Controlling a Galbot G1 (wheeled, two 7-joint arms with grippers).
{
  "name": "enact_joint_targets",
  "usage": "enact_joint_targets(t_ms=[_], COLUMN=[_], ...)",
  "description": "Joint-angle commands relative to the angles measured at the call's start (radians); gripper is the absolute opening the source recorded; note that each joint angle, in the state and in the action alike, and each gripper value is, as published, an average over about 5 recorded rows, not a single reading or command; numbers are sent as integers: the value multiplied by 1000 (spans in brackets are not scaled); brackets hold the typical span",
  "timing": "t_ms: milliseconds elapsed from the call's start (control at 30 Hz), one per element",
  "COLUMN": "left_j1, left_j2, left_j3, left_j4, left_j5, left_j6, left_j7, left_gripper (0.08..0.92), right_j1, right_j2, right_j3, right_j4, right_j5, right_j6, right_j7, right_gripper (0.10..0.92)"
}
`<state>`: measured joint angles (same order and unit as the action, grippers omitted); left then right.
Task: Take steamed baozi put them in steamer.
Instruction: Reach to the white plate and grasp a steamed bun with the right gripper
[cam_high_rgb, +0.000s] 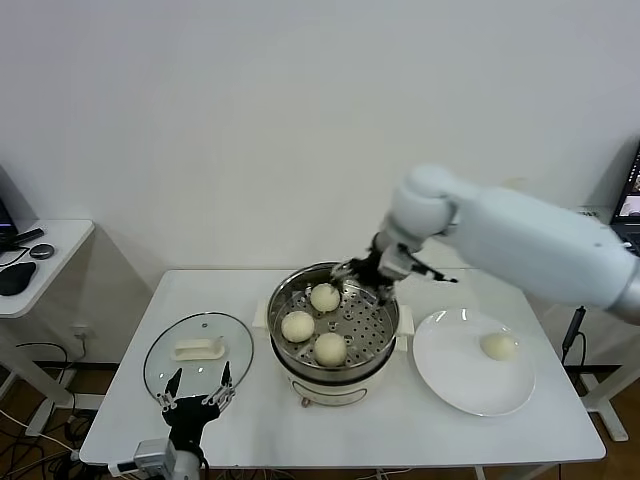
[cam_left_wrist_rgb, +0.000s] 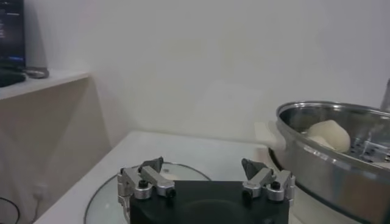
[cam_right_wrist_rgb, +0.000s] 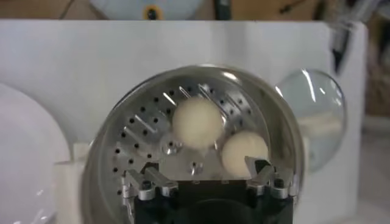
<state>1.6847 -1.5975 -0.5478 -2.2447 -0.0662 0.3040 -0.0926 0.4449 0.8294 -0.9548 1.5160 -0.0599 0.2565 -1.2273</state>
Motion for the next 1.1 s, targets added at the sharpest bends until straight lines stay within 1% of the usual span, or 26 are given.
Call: enact_joint_targets(t_ms=[33, 167, 267, 367, 467, 633, 667, 733, 900, 1000, 1100], left_j1=[1, 0, 2, -2, -1, 13, 14, 16, 20, 23, 24], left_j2=[2, 6, 6, 3, 1, 8, 8, 7, 3, 1, 2], left_j3=[3, -3, -9, -14, -19, -30, -32, -35, -31, -27, -25], left_j4=[-13, -15, -13, -7, -3, 4, 5, 6, 8, 6, 9], left_j5=[-4, -14, -28, -31, -30, -28, -28, -26, -19, -16, -13], left_j6=[3, 5, 0, -13, -19, -18, -18, -17, -17, -18, -18], left_j7=[9, 19, 25, 18, 12, 12, 11, 11, 11, 11, 10], left_gripper=[823, 823, 823, 823, 823, 823, 823, 823, 823, 823, 823], right_j1=[-45, -188, -339, -481, -579, -636, -637, -640, -651, -655, -666], right_j2=[-268, -326, -340, -318, -260, -118, -101, -84, -96, -105, -104], right_j3=[105, 204, 325, 431, 500, 589, 598, 597, 590, 595, 611], right_j4=[-49, -117, -155, -222, -331, -566, -588, -604, -570, -569, -576], right_j5=[31, 8, -28, -89, -182, -464, -485, -468, -367, -353, -351], right_j6=[-532, -603, -600, -563, -480, -175, -150, -143, -186, -188, -187], right_j7=[-8, -27, -38, -42, -32, 17, 9, -23, -107, -117, -98], right_gripper=[823, 823, 823, 823, 823, 823, 823, 823, 823, 823, 823])
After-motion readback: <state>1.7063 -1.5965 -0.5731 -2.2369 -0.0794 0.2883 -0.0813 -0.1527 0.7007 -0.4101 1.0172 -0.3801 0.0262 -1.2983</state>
